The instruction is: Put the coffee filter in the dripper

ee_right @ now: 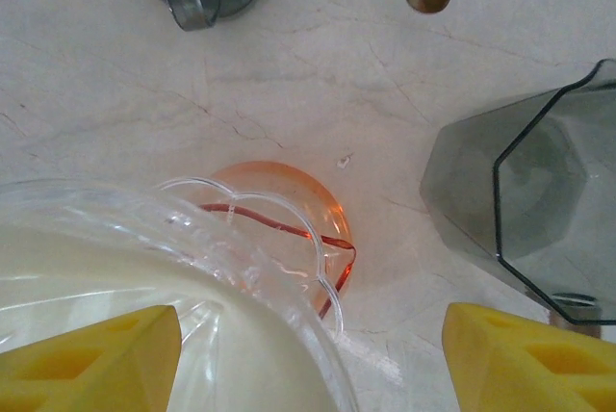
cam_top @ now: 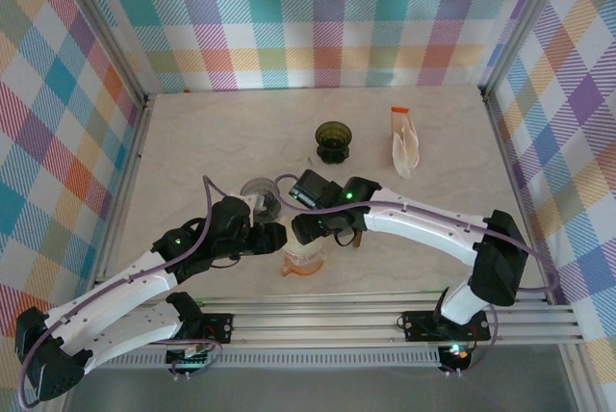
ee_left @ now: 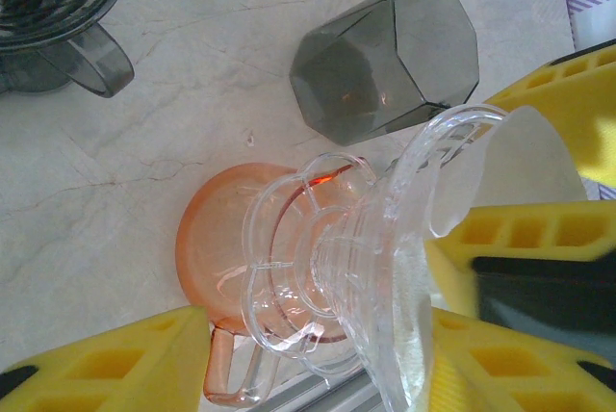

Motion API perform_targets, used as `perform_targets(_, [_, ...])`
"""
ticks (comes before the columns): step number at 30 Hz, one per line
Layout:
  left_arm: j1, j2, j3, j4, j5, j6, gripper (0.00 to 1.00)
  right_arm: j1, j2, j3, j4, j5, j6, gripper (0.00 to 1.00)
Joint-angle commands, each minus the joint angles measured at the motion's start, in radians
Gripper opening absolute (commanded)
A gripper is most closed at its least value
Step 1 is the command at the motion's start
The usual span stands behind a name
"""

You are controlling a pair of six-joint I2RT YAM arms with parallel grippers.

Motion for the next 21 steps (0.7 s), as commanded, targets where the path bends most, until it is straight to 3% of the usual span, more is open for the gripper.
perform_targets(1, [-0.007,0.001,0.000,-0.004,-0.002,-0.005,0.55,-0.001,0.036,-0.008,0.002,-0.020,0.005,0.72])
perform_targets(12, [-0.008,0.012,-0.003,0.005,0.003,-0.004,0.55,-0.001,0.102,-0.005,-0.013,-0.029,0.003,0.71])
perform_targets(21, [-0.006,0.008,-0.011,0.009,0.005,-0.006,0.54,-0.002,0.065,0.004,-0.017,-0.013,0.008,0.72])
